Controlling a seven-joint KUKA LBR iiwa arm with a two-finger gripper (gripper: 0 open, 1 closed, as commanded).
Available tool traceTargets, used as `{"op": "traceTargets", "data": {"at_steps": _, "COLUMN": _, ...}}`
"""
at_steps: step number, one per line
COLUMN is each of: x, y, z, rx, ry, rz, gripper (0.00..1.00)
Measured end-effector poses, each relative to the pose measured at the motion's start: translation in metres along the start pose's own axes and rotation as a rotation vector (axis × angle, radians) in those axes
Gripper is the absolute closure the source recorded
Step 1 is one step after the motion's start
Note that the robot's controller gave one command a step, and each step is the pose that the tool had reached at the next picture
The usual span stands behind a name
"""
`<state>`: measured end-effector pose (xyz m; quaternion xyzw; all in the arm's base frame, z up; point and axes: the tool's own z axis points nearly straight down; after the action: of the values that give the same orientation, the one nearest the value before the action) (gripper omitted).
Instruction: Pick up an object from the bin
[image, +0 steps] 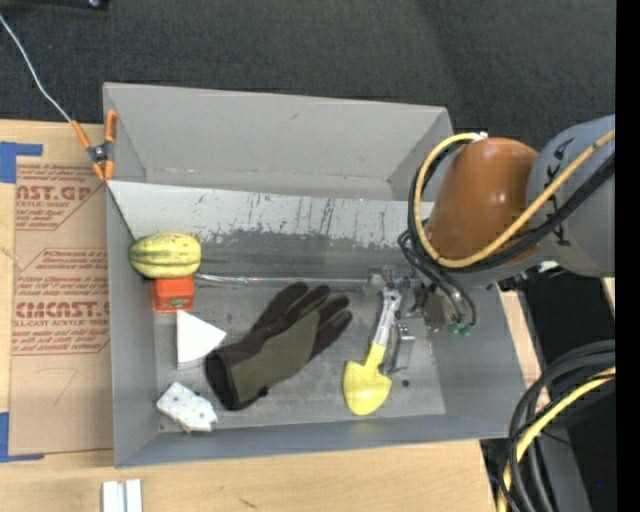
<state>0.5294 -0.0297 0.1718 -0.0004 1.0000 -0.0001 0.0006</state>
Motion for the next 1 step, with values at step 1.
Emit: {"op": "traceTargets", "data": {"at_steps": 1, "x": -0.0473, "y": 0.0388, "z": 0.0798, "rx": -0.002, "ry": 0.0, "rz": 0.045, "gripper": 0.0}}
